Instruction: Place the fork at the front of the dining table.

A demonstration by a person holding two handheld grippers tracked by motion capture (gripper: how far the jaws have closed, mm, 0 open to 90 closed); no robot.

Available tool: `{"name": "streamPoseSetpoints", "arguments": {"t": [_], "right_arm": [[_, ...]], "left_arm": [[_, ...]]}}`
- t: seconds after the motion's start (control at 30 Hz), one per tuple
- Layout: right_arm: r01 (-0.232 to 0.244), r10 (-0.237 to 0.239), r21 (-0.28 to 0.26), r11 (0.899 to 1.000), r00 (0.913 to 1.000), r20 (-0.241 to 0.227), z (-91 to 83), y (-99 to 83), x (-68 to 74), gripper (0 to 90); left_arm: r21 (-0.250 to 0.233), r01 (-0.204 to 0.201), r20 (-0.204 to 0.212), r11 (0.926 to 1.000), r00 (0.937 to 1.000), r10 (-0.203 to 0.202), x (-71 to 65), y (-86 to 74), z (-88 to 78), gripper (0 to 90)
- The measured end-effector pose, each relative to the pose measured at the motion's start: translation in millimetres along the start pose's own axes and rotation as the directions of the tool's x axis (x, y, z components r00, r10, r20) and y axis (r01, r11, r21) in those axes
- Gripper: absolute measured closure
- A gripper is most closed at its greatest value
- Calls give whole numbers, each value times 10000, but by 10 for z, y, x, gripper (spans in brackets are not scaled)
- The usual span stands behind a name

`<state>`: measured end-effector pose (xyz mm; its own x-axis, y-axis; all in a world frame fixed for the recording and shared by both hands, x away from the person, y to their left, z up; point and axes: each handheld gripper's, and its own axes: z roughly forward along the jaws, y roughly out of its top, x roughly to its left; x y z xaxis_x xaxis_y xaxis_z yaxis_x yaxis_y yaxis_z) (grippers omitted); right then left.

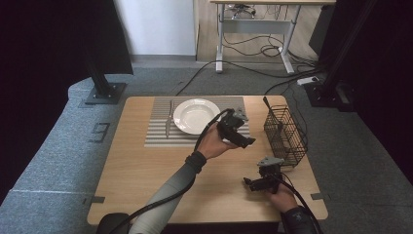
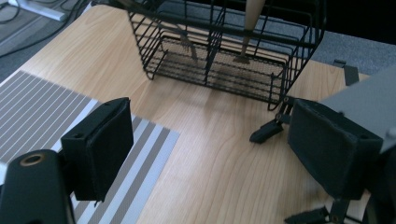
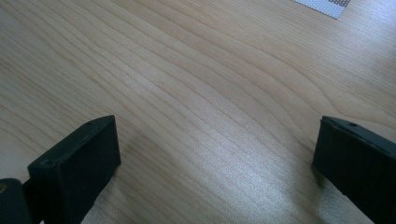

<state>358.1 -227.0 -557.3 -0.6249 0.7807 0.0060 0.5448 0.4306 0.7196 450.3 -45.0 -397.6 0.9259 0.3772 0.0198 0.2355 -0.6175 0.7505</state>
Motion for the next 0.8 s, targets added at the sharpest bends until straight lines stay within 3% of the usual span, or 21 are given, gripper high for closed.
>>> {"name": "streamPoseSetpoints", "arguments": {"t": [0.17, 0.8], "right_arm": [[-5, 5, 5, 10000, 10000, 1, 1, 0, 0, 0], [42, -42, 36, 10000, 10000, -5, 4, 2, -1, 0]], "left_arm": [[21, -95, 334, 10000, 9994, 94, -24, 126, 130, 185], [148, -382, 911, 9992, 9952, 367, -92, 537, 601, 347]]}}
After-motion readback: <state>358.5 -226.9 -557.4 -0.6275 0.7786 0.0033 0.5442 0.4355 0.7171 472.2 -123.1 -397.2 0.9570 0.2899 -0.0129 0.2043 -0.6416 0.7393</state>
